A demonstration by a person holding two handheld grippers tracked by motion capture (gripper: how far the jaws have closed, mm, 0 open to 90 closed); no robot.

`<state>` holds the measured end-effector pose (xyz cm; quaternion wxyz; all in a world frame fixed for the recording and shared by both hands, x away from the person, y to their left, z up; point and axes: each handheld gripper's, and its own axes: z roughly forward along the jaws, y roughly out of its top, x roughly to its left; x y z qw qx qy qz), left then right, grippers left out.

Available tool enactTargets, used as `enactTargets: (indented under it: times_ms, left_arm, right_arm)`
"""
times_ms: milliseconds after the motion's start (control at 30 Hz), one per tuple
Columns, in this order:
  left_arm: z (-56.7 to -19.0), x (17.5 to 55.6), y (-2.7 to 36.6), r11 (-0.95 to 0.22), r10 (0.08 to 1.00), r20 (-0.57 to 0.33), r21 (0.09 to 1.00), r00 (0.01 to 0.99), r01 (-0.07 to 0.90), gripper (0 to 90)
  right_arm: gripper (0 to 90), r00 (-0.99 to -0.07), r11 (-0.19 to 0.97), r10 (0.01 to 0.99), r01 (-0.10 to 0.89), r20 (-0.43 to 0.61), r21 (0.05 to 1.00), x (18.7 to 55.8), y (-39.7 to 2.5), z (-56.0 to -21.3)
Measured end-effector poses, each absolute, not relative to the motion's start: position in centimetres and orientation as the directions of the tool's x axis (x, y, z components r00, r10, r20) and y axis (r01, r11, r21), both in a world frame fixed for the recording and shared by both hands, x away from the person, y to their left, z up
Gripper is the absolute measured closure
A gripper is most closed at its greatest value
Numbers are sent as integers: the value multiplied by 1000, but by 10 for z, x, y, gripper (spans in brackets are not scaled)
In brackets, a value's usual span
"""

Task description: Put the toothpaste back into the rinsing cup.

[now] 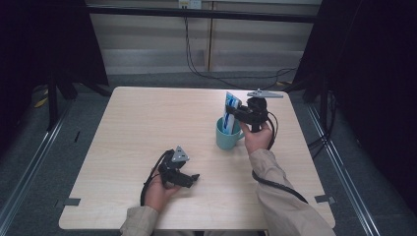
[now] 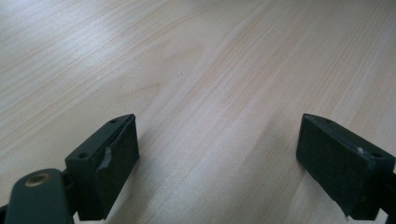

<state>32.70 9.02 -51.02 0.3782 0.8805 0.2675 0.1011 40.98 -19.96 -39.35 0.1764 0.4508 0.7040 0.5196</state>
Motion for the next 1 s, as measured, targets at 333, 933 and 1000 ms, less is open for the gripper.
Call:
enactTargets:
  times_ms: [333,933,1000]
  left_arm:
    - [-510,327,90,-571,549,-23,719,836,395,130]
    - [-510,327,90,-567,553,-24,722,833,397,134]
    - [-510,327,90,-569,553,-23,720,833,398,134]
  right_arm:
    - [744,-522,37,820,460,236,887,411,-211,-395]
    - [724,-502,-7,820,472,275,882,407,-232,-400]
    - [721,-498,-10,822,473,277,881,407,-234,-401]
